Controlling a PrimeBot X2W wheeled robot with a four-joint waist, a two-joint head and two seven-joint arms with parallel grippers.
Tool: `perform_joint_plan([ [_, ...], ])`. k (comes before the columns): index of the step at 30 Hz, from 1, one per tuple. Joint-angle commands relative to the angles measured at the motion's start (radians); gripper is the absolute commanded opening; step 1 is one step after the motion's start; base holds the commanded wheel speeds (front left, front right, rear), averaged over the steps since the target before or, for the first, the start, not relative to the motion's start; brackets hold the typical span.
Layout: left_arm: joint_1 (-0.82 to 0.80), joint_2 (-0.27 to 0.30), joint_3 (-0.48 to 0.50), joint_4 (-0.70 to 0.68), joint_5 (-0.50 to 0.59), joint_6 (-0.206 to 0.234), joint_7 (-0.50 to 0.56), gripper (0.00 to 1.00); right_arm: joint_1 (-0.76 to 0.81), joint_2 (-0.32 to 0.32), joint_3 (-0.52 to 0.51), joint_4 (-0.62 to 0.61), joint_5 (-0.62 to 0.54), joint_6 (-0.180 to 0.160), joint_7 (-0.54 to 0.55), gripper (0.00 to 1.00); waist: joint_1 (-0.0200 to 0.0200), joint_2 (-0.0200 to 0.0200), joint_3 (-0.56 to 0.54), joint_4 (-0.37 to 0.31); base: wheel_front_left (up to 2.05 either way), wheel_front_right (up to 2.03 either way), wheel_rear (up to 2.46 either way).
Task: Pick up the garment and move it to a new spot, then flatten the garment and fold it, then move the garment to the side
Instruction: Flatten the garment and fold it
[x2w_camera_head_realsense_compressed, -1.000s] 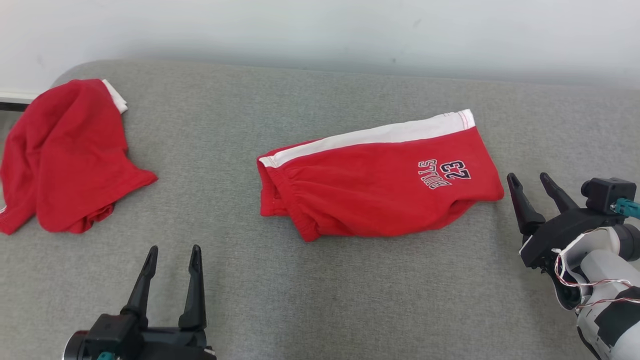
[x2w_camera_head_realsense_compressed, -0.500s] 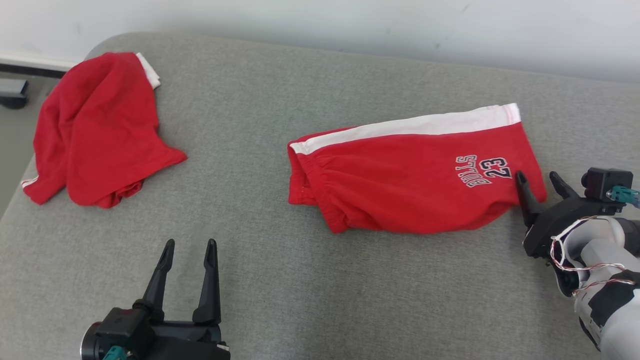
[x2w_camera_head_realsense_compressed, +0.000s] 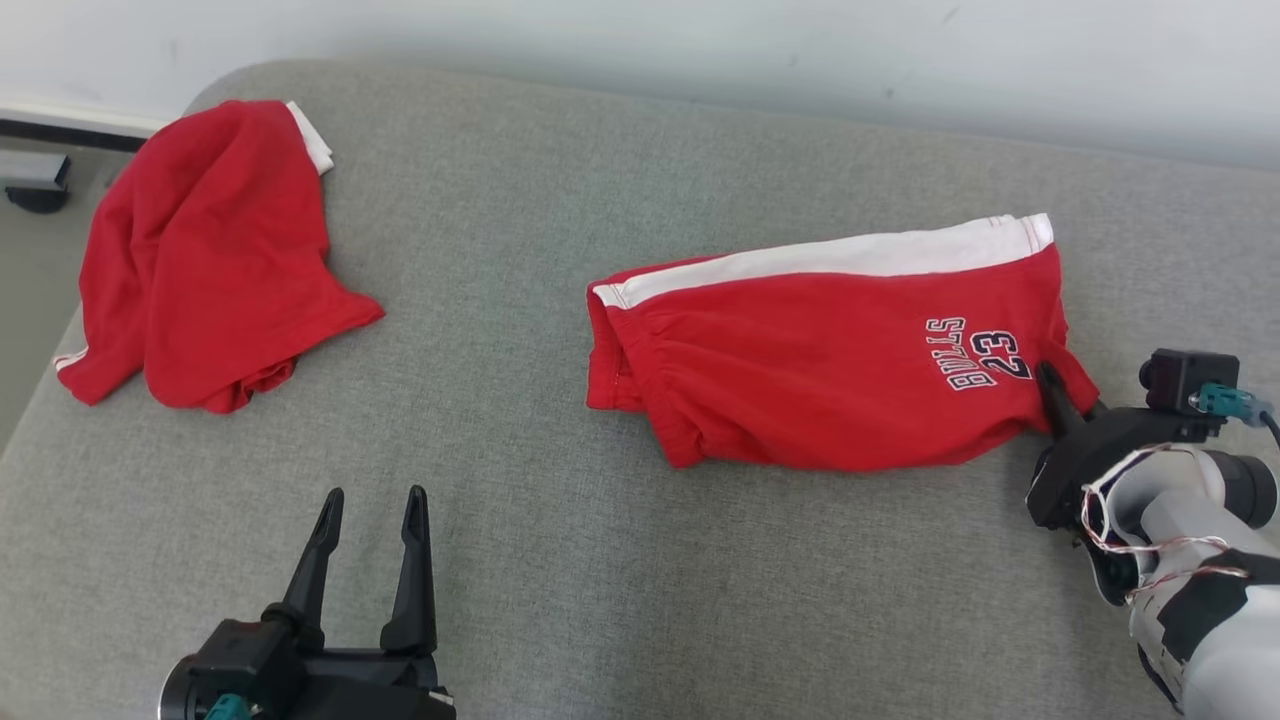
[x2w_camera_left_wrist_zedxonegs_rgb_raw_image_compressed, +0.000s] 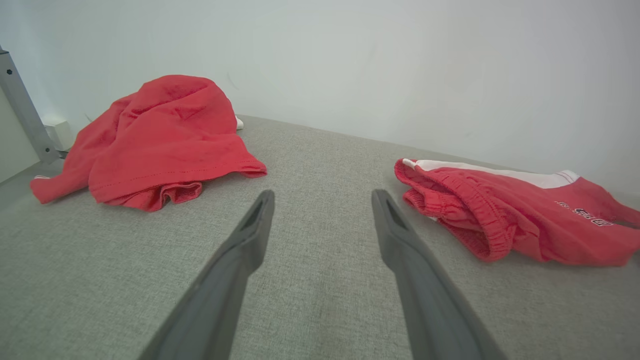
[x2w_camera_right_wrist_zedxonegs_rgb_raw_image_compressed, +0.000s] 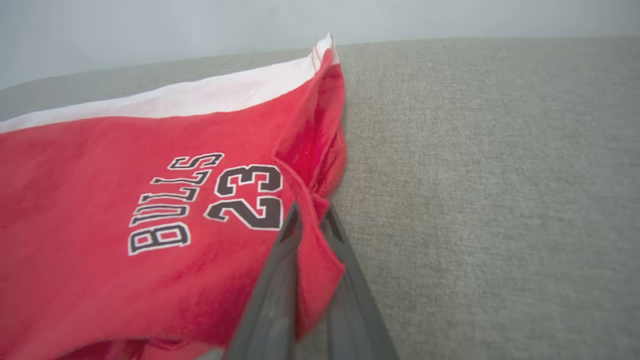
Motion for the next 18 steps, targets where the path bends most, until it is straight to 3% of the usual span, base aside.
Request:
perform_joint_plan([
  [1, 0.004, -0.002, 0.004, 0.006, 0.003, -0.002, -0.003, 1.00, 0.022, -0.004, -0.002, -0.007, 0.014, -0.002, -0.011, 0.00, -0.0001, 0.0000, -0.020, -0.012, 0.00, 0.00, 0.00],
  [6, 0.034, -0.001, 0.014, 0.022, 0.013, -0.006, -0.003, 1.00, 0.083, -0.012, -0.011, -0.082, 0.039, -0.002, -0.029, 0.00, -0.0001, 0.0000, -0.077, -0.039, 0.00, 0.00, 0.00],
  [18, 0.095, -0.001, 0.003, 0.037, 0.037, -0.021, -0.003, 1.00, 0.472, -0.088, -0.239, -0.394, 0.059, -0.002, -0.028, 0.00, -0.0001, 0.0000, -0.164, -0.112, 0.00, 0.00, 0.00],
])
